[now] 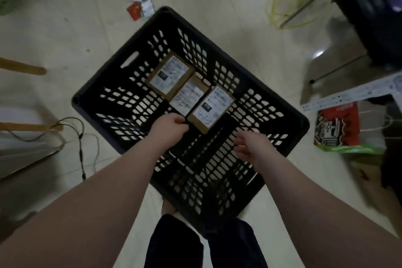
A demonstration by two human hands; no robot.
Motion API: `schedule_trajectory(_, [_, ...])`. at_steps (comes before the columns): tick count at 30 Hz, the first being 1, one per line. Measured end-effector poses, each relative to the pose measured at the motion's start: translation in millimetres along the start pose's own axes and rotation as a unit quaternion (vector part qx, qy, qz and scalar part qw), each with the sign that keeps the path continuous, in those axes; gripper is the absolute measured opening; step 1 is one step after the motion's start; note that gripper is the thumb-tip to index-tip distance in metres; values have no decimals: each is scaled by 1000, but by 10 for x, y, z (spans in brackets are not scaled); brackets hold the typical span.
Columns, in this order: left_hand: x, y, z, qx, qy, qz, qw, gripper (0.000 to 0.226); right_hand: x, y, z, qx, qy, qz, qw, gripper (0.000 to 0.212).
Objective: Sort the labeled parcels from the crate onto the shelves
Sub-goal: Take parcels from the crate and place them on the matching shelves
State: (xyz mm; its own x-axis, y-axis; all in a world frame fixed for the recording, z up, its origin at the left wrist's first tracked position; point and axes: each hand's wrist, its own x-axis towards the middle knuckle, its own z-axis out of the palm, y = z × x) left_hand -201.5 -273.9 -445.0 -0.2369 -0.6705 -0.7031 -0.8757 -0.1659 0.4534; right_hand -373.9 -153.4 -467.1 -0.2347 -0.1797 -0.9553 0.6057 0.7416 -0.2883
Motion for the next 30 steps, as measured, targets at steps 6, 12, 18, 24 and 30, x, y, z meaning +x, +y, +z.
schedule_trajectory(6, [702, -167, 516, 11, -82, 13, 996, 33, 636, 124, 307, 18, 40, 12, 999, 30])
schedule_trajectory(12, [1142, -404, 594, 87, -63, 21, 994, 37, 913, 127, 648, 29, 11, 33, 999, 38])
schedule_trajectory(18, [1276, -359, 595, 45, -43, -11, 998, 53, 1103, 94, 824, 68, -15, 32, 997, 41])
schedule_trajectory(24, [1264, -321, 765, -7, -70, 7, 998, 31, 1218, 160, 775, 144, 24, 39, 988, 32])
schedule_trajectory(30, [1242, -248, 770, -84, -80, -56, 992, 30, 1274, 221, 654, 195, 73, 41, 977, 35])
